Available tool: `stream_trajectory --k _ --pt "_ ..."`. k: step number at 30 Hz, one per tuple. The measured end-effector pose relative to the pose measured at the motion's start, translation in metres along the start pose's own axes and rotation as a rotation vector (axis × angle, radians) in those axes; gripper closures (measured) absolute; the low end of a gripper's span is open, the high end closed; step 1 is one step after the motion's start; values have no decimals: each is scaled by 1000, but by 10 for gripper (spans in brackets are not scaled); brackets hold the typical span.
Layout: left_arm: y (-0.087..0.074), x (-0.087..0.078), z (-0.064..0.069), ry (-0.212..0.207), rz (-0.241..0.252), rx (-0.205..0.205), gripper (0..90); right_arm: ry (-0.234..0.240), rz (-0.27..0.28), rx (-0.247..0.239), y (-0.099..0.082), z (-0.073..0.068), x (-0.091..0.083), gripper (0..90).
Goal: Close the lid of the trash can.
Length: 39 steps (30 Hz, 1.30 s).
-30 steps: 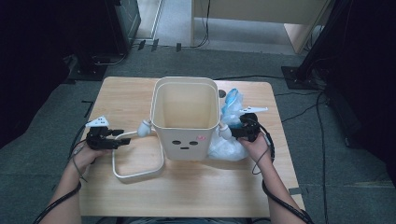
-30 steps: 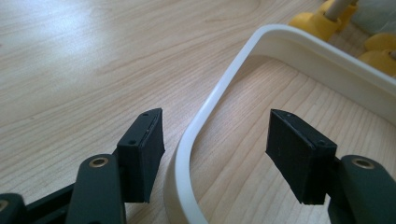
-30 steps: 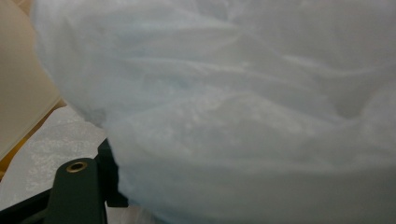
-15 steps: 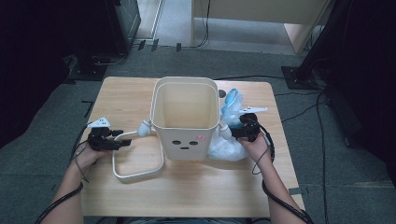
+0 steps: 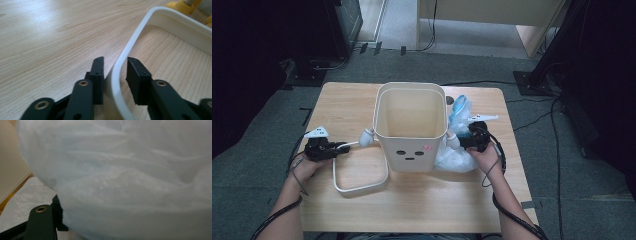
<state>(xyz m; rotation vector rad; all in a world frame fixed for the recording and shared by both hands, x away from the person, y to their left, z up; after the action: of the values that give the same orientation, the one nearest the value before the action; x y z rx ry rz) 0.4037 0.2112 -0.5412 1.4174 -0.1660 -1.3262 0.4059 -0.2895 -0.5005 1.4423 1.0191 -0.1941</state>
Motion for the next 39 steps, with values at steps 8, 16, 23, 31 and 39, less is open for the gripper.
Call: stream_trajectory --k 8,16,23,31,39 --pt "1 0 0 -2 -14 -14 728 1 0 1 0 0 0 286" --pt "3 1 -1 -16 -19 -37 751 4 -2 6 0 0 0 286" --pt "3 -2 -2 -27 -23 -36 753 4 -1 6 -1 0 1 286" --pt "6 -10 -2 -49 -8 -39 754 5 -1 6 -1 0 1 286" --pt "13 -13 2 -63 -9 -17 753 5 -1 5 -1 0 1 286"
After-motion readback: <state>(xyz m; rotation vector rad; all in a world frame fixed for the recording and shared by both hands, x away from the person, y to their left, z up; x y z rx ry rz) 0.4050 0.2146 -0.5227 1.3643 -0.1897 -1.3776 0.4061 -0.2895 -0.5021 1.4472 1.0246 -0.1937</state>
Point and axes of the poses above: each handheld gripper's, and its own axes: x roughly forward along the jaws, y roughly out of its top, z roughly to its right, the point moved 4 cm from there along x, roughly forward along the jaws, and after that the axes turned 4 degrees about -y, right-handed, at the moved point
